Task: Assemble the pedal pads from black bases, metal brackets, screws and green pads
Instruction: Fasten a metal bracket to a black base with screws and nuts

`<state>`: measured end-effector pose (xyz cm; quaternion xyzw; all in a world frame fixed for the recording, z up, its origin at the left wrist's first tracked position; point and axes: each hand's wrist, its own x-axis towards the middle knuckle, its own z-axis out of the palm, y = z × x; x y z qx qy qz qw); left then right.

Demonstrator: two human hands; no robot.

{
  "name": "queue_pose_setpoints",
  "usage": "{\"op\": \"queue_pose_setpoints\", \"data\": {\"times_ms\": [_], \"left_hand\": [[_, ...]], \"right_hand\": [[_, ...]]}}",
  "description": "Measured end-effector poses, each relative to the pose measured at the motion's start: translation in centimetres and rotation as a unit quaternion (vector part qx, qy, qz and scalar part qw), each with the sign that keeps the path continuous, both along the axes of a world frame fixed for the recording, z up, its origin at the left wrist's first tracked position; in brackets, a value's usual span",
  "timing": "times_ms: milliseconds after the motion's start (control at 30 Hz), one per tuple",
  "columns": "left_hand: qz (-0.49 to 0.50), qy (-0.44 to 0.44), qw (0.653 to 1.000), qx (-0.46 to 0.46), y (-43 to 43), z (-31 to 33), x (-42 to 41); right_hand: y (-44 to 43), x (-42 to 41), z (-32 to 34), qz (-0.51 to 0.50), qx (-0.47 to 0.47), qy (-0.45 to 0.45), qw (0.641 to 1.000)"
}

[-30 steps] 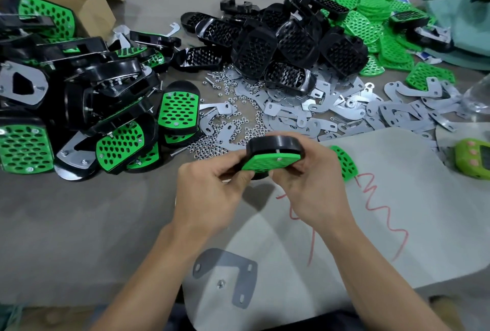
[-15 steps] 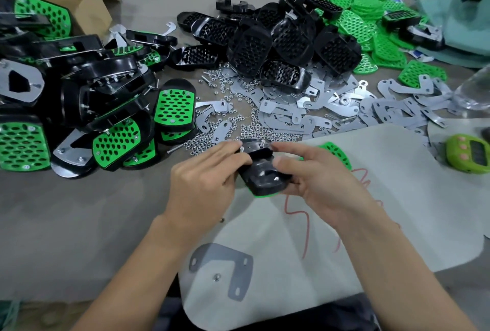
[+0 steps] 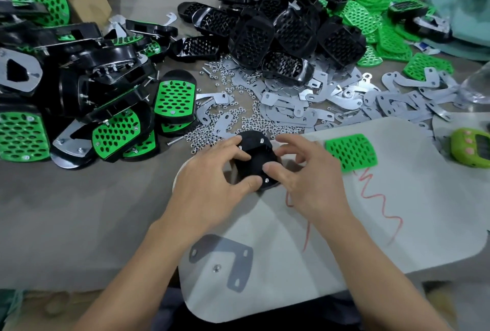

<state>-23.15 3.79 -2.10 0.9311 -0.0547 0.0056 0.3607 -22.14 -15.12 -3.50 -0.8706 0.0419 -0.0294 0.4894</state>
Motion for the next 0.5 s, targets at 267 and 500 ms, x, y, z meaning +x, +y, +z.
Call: {"op": "queue_pose_setpoints", "data": {"times_ms": [267,500], "left_hand": [[0.017,0.005,1.0,-0.017,-0.5,-0.5,-0.2],[0.034,0.03,0.997,-0.065,-0.5,-0.8,-0.3]], "right_hand": [[-0.3,0.5,0.2,0.095,-0.029,0.001,0.995],[-1.5,0.7,0.9,0.128,-0.041,0.006,0.991]]}}
